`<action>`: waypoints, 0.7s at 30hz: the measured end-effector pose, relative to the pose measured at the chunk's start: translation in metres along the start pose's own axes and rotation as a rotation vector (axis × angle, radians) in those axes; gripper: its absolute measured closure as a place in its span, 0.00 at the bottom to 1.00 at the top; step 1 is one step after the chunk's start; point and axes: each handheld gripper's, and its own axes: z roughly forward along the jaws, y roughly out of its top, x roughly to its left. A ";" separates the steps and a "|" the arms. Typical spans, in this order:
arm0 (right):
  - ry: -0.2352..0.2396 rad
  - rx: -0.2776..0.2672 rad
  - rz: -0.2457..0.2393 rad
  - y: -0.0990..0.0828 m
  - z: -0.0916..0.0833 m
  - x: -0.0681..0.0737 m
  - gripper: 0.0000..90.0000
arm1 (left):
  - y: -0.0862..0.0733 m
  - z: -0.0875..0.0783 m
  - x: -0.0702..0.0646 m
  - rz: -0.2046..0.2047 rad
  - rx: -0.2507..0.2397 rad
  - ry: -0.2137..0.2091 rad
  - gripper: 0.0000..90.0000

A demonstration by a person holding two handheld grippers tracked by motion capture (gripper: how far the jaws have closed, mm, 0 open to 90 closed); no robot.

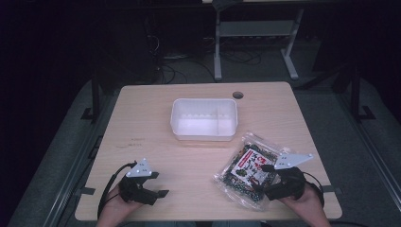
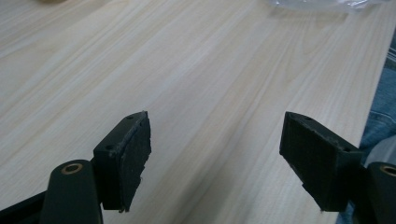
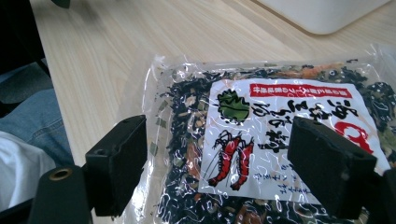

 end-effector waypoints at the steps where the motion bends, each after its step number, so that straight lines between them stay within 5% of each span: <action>1: 0.004 -0.002 -0.001 0.000 0.000 0.000 0.21 | 0.001 0.000 -0.002 0.010 0.001 -0.008 0.29; 9: -0.015 -0.015 -0.005 0.003 -0.005 0.001 0.21 | 0.016 0.005 -0.013 0.048 0.007 -0.043 0.42; 21: -0.055 -0.043 0.027 0.003 -0.018 -0.008 0.22 | 0.061 0.037 -0.025 0.127 0.047 -0.115 0.72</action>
